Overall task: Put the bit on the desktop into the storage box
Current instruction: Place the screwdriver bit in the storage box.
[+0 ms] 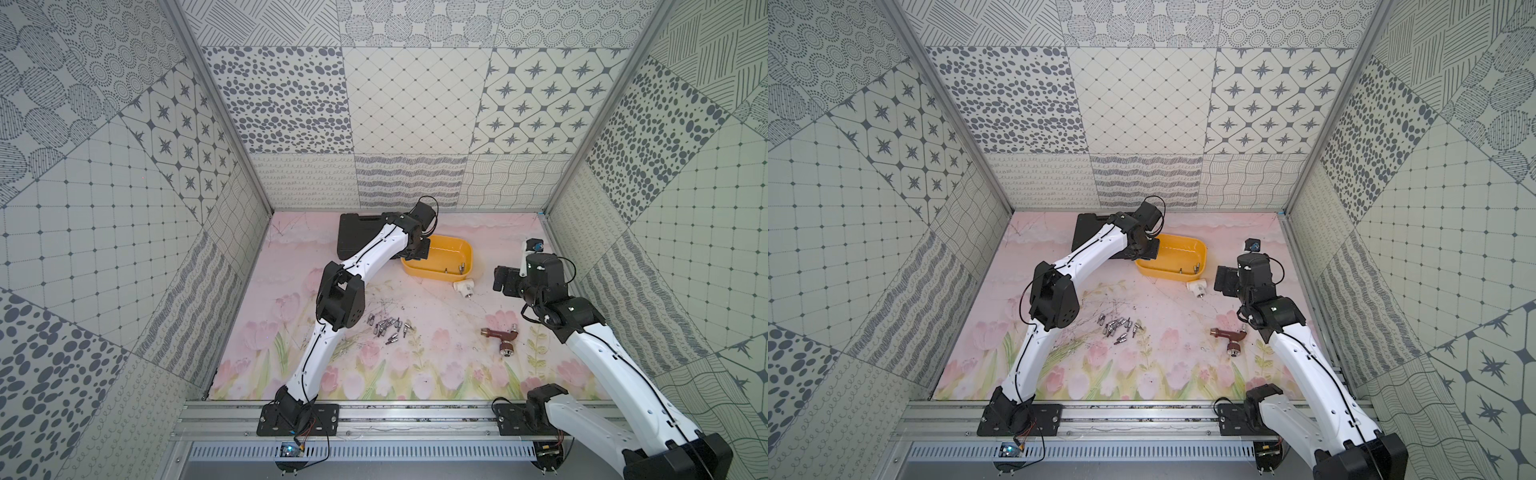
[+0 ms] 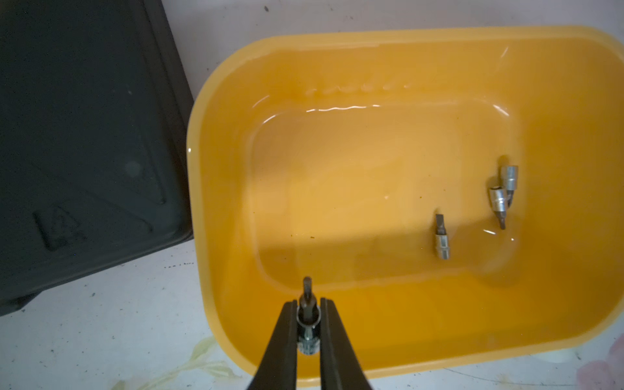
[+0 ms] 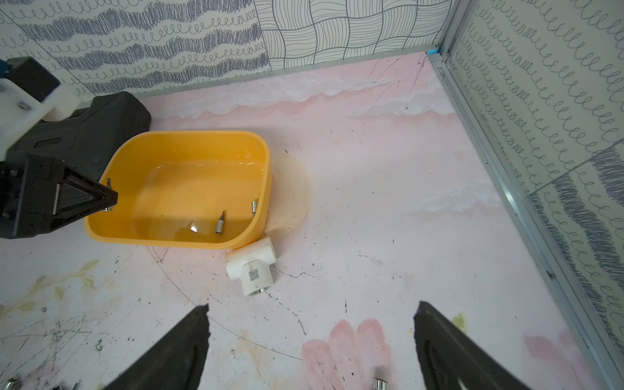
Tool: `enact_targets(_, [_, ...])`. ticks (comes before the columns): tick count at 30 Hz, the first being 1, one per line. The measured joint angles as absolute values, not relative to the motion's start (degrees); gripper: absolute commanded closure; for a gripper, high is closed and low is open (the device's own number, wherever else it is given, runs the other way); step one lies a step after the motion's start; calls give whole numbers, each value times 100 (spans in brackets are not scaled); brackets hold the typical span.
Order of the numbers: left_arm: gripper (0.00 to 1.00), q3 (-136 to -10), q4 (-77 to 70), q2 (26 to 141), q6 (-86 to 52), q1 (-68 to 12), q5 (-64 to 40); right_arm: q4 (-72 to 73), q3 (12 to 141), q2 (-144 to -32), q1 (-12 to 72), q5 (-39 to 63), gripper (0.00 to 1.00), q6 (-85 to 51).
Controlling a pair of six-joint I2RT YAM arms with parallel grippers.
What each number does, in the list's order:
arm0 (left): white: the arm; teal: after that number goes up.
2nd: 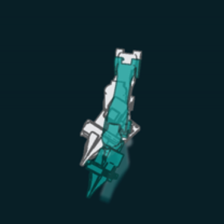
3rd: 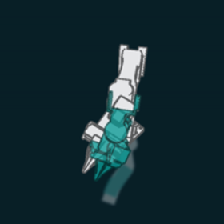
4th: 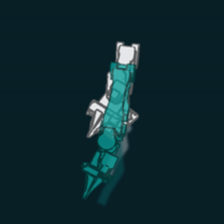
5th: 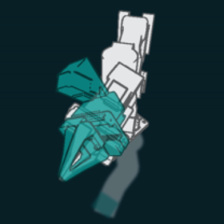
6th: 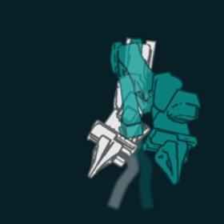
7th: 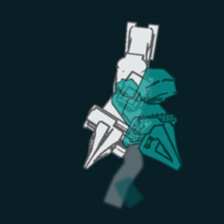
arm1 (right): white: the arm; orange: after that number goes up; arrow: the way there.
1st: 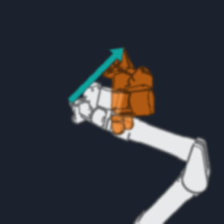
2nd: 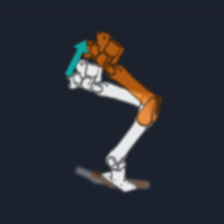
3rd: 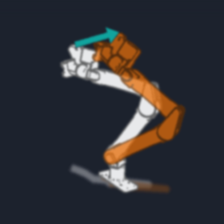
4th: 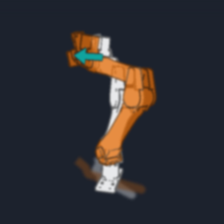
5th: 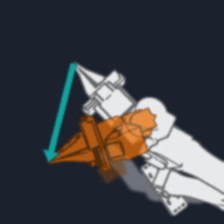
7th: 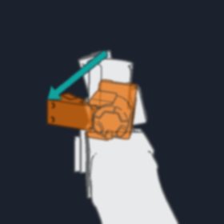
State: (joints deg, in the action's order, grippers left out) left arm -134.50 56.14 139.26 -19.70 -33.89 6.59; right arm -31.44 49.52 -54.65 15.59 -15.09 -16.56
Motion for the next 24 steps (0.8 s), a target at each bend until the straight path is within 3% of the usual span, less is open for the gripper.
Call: enact_targets(24, [89, -13526, 5664, 14416, -1970, -3402, 969, -3144, 4895, -5465, 1559, -1514, 4, -1715])
